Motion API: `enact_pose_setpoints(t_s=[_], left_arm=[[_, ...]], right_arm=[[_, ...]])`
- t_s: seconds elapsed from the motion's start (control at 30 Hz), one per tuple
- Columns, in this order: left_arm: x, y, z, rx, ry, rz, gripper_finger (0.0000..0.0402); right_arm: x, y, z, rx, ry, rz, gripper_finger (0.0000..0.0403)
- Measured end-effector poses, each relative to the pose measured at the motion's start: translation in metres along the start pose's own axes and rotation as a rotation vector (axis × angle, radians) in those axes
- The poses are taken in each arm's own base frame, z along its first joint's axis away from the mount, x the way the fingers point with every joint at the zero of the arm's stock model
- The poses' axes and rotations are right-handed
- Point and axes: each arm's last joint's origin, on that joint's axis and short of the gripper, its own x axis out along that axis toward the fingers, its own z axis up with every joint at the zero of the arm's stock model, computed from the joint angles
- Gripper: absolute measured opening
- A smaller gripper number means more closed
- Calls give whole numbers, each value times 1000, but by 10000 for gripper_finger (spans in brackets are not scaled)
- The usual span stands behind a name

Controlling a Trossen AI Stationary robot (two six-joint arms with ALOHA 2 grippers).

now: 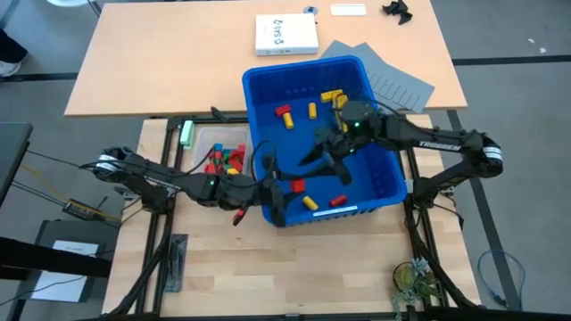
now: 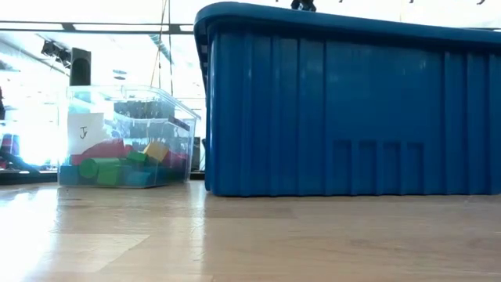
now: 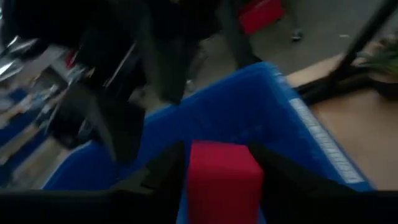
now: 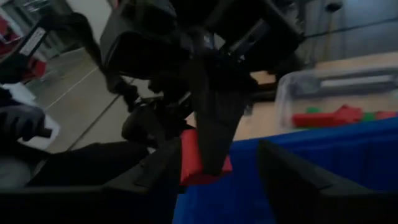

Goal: Sort blocks
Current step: Put the red block into the transparent bin

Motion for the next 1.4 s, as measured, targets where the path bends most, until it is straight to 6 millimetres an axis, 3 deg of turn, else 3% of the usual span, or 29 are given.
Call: enact_pose_setpoints(t_s=[0.2,0.4,0.63,0.73,0.93,1.13,1.4], left_arm=[[-7,10,-5,-151,131,215,158],[-28,39,-15,-258,332,370,131],[-53,73,-44,-418,559,482,98],[-57,79,-54,-433,633,483,92],[-53,79,-53,-463,623,426,91],[-51,80,-52,-504,607,413,118],[-51,80,-53,-527,614,387,206]], right_arm=[[-24,-4,10,-25,-75,-165,214],[-34,-18,8,-33,-63,-326,213],[-32,-41,-1,-7,3,-461,213],[-28,-50,-7,15,47,-474,213],[-22,-65,-17,35,117,-493,214],[-15,-83,-28,-13,205,-534,215],[-10,-97,-55,-152,488,-531,215]])
